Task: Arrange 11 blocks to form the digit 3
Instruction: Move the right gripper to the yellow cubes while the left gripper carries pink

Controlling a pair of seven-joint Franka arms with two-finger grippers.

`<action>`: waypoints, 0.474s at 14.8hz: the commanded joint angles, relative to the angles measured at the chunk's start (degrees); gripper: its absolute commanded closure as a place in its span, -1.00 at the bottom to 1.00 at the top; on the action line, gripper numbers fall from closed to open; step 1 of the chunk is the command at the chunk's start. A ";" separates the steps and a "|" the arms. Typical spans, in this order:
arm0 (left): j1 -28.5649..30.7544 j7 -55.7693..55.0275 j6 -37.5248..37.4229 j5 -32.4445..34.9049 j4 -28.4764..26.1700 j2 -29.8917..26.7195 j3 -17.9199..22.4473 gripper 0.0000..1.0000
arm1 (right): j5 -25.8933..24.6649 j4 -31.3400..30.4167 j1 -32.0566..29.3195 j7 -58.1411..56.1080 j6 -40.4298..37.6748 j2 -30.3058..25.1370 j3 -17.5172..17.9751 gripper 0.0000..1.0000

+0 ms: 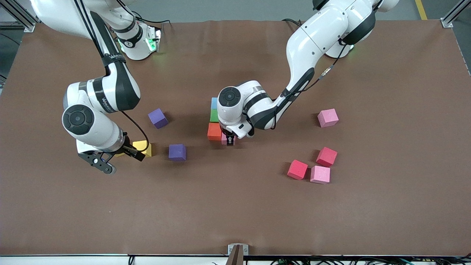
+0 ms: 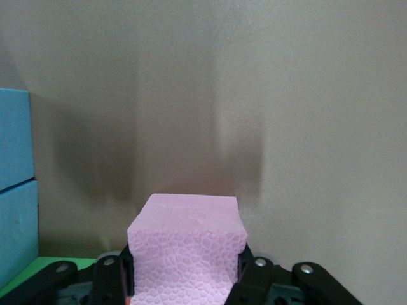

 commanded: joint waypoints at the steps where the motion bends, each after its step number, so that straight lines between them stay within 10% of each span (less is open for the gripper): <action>1: -0.96 -0.67 -4.21 -1.90 -0.89 1.95 0.52 0.17 | -0.79 0.51 -1.05 -0.20 0.26 0.53 0.85 -1.00; 7: -1.22 -0.75 -6.24 -3.30 -0.80 1.86 0.52 0.17 | -0.88 0.51 -1.31 -0.29 1.23 1.06 0.76 -1.00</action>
